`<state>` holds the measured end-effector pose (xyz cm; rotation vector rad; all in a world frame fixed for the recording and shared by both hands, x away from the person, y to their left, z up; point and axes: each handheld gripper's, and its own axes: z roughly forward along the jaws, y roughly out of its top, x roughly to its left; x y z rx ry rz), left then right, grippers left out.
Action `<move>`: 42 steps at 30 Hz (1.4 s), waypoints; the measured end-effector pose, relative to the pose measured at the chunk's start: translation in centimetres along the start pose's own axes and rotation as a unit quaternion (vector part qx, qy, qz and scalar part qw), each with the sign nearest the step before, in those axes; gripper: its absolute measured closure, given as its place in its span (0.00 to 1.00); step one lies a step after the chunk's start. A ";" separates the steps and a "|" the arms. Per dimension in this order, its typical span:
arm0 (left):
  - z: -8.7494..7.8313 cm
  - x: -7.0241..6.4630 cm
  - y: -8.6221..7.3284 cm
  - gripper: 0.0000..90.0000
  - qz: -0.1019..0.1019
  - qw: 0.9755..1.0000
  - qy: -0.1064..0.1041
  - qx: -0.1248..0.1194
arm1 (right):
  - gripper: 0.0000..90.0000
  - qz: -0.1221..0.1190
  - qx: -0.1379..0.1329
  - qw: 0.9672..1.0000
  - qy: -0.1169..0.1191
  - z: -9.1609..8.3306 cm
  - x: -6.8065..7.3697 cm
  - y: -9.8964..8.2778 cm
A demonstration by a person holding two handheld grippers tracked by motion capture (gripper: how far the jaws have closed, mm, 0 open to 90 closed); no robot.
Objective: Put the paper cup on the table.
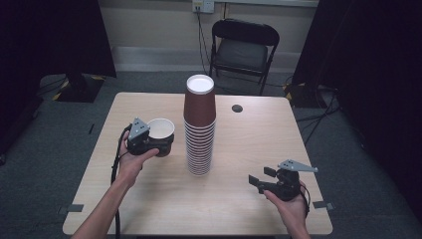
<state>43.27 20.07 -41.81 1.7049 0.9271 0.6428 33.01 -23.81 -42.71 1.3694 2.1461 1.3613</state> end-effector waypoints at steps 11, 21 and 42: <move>1.8 2.2 -1.4 0.09 -0.020 0.999 0.019 0.033 | 0.26 0.000 -0.001 1.000 0.002 -0.1 -0.1 -0.2; 2.7 3.6 -3.0 0.08 -0.029 0.997 0.035 0.056 | 0.28 0.001 0.001 1.000 0.006 0.0 -0.2 -0.2; 1.7 3.5 -3.8 0.09 -0.025 0.996 0.028 0.078 | 0.28 0.001 0.001 1.000 0.010 0.1 0.0 -0.3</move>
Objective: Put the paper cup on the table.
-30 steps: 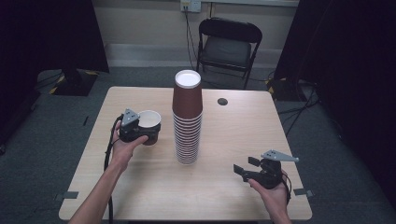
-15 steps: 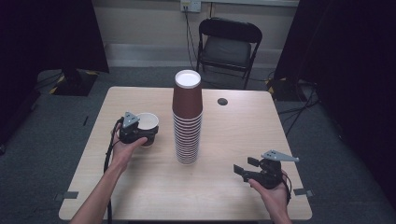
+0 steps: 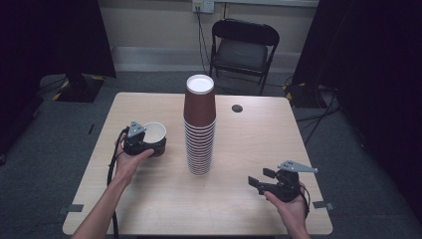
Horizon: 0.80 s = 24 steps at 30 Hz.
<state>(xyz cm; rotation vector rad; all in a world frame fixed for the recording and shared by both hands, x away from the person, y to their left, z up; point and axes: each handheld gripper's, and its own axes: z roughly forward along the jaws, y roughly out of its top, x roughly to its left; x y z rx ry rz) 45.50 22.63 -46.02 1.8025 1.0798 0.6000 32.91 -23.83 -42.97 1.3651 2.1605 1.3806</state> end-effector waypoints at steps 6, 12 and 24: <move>0.1 -0.1 -0.3 0.09 0.011 1.000 0.007 0.005 | 0.28 -0.001 -0.005 1.000 -0.004 -0.3 0.0 0.0; 0.3 0.1 -0.8 0.12 0.018 1.000 0.000 0.012 | 0.28 -0.001 -0.005 1.000 -0.003 -0.3 0.0 0.0; 0.3 -0.1 -1.2 0.14 0.027 0.999 -0.009 0.038 | 0.27 0.000 -0.006 1.000 -0.003 -0.4 0.0 0.0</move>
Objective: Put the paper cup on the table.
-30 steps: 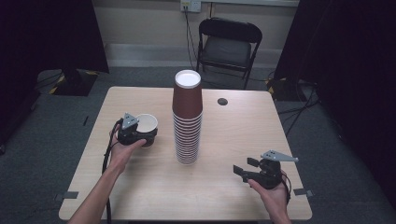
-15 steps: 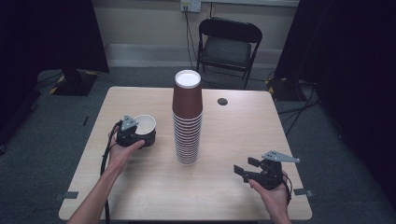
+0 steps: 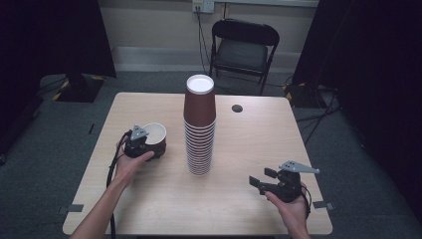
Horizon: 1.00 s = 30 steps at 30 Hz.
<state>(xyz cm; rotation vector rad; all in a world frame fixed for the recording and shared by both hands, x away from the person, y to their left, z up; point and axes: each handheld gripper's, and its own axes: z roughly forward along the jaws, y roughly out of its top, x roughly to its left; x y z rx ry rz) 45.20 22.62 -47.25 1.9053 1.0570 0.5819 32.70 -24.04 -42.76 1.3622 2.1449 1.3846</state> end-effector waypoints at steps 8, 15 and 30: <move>-0.3 0.1 -0.4 0.15 0.011 1.000 0.002 0.015 | 0.27 -0.001 0.000 1.000 0.001 0.0 0.2 0.0; -0.4 0.2 -1.0 0.17 0.024 0.999 -0.001 0.033 | 0.27 -0.003 0.002 1.000 0.002 0.1 0.3 0.0; -1.3 0.8 -1.8 0.17 -0.002 0.998 0.001 0.056 | 0.27 -0.002 -0.001 1.000 0.001 0.1 0.2 0.1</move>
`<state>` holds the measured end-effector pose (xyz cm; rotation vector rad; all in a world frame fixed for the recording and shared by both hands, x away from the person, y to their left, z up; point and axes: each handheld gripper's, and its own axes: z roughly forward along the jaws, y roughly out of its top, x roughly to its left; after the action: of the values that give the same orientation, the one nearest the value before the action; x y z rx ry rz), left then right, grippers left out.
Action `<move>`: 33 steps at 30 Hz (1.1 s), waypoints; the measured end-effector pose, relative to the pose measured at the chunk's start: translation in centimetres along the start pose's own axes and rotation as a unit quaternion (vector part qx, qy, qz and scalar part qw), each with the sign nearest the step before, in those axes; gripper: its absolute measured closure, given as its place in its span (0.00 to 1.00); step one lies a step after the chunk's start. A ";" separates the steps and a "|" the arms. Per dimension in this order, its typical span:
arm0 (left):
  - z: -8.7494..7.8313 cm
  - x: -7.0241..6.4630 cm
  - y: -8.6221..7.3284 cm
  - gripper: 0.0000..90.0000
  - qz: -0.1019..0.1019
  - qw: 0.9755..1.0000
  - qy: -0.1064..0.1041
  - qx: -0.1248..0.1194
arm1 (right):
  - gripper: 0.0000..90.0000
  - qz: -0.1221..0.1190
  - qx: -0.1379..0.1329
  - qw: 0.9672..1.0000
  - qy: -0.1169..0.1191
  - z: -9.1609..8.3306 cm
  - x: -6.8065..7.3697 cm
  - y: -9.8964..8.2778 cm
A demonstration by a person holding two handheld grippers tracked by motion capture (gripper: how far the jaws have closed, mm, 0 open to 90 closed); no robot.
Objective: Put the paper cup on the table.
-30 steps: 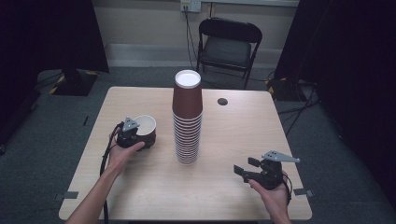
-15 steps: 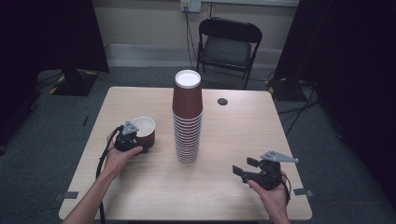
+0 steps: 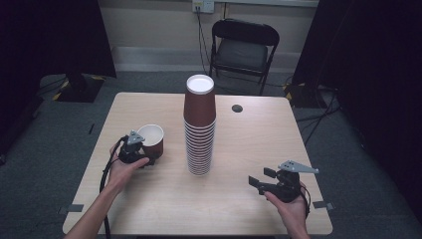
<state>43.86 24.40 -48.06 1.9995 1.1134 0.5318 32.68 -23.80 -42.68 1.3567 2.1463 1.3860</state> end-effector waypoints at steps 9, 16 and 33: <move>-1.7 -0.2 -0.4 0.17 -0.006 1.000 -0.005 -0.007 | 0.27 0.000 -0.001 1.000 -0.001 0.0 0.0 0.1; -2.9 -0.5 -0.5 0.23 -0.015 1.000 -0.022 -0.008 | 0.27 -0.001 -0.002 1.000 -0.004 0.0 0.0 0.1; -7.2 -3.8 -0.9 0.23 -0.004 0.999 -0.043 -0.023 | 0.27 0.000 0.002 1.000 -0.009 0.0 -0.2 -0.2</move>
<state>36.62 24.54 -44.29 1.9593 1.0482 0.4579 32.67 -24.00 -42.84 1.3659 2.1394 1.3643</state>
